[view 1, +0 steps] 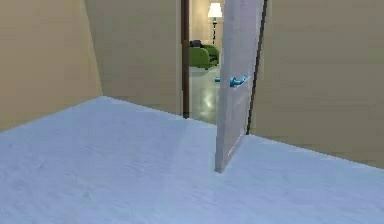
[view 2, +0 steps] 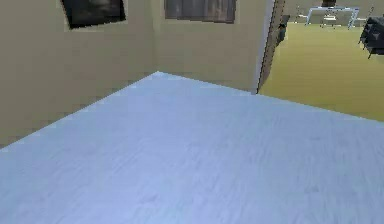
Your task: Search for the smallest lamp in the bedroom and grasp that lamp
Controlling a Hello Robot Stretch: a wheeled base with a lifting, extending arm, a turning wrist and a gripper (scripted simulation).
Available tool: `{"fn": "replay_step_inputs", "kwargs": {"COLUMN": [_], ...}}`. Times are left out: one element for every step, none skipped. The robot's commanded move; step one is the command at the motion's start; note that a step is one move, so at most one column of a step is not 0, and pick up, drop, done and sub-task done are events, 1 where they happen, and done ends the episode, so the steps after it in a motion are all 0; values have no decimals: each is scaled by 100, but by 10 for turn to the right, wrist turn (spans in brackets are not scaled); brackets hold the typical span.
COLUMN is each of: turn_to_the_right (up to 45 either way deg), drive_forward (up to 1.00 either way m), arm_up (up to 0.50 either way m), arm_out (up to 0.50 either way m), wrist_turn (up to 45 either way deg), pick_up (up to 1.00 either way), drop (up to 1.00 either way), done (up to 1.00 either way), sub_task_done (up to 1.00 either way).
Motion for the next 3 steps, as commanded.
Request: {"fn": "replay_step_inputs", "kwargs": {"turn_to_the_right": [-30, 0, -30], "drive_forward": [0, 100, 0], "arm_up": [0, 0, 0], "arm_out": [0, 0, 0], "wrist_turn": [0, 0, 0], "pick_up": [0, 0, 0], "drop": [0, 0, 0], "done": [0, 0, 0], "sub_task_done": [0, 0, 0]}}
